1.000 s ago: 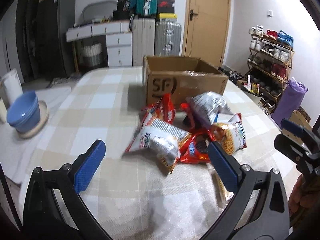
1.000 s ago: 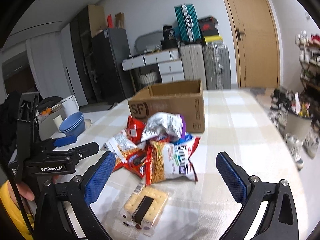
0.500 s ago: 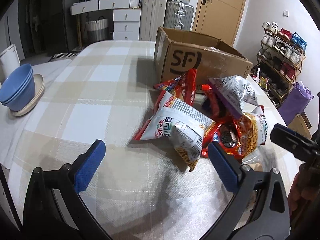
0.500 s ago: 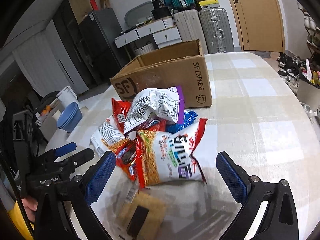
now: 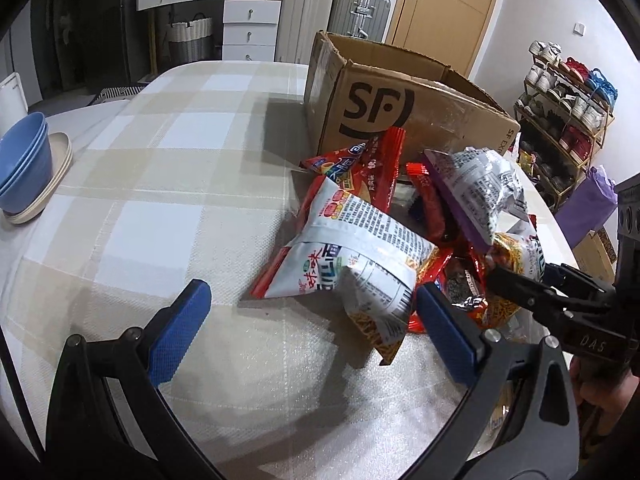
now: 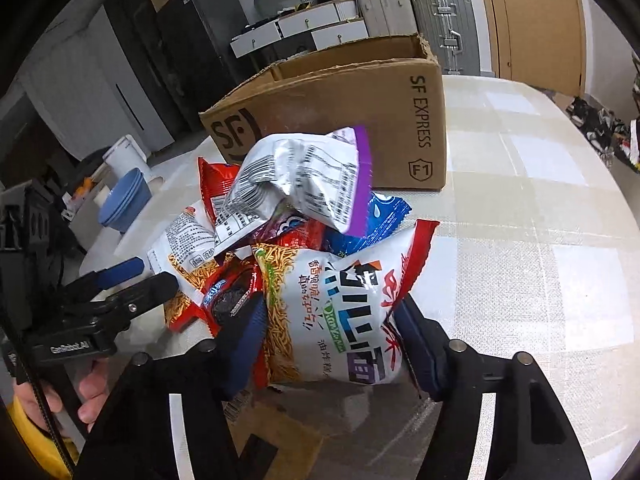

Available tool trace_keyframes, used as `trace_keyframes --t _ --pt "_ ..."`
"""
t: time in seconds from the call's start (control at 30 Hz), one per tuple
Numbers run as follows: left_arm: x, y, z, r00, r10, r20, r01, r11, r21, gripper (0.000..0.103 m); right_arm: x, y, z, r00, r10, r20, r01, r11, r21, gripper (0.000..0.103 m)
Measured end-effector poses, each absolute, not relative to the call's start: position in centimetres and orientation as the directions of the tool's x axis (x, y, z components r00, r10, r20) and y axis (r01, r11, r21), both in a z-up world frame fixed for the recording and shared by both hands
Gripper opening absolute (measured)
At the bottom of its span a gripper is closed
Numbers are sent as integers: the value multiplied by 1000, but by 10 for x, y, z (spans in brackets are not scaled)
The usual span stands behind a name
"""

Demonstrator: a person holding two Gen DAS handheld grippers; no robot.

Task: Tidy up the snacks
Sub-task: 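Grasp the white noodle bag with the right tool while the left tool grasps a white chip bag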

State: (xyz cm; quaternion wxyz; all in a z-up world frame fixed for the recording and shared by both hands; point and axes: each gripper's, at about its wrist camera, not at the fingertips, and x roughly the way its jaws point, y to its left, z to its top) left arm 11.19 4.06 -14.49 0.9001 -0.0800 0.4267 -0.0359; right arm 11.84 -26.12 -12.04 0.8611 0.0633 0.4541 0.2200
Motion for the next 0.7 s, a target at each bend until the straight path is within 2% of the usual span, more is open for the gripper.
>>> trace_keyframes --t 0.17,0.53,0.7 --pt "114 42 -146 626 -137 -768 -7 983 -182 102 114 -265 -120 490 457 -743 -321 887 333 58" --pt "113 41 -141 615 -135 -777 -7 984 -176 102 88 -300 -114 525 541 -657 -308 840 446 58" --pt "128 42 -141 594 -160 -788 -28 975 -220 102 78 -309 -116 527 561 -639 -303 826 475 58"
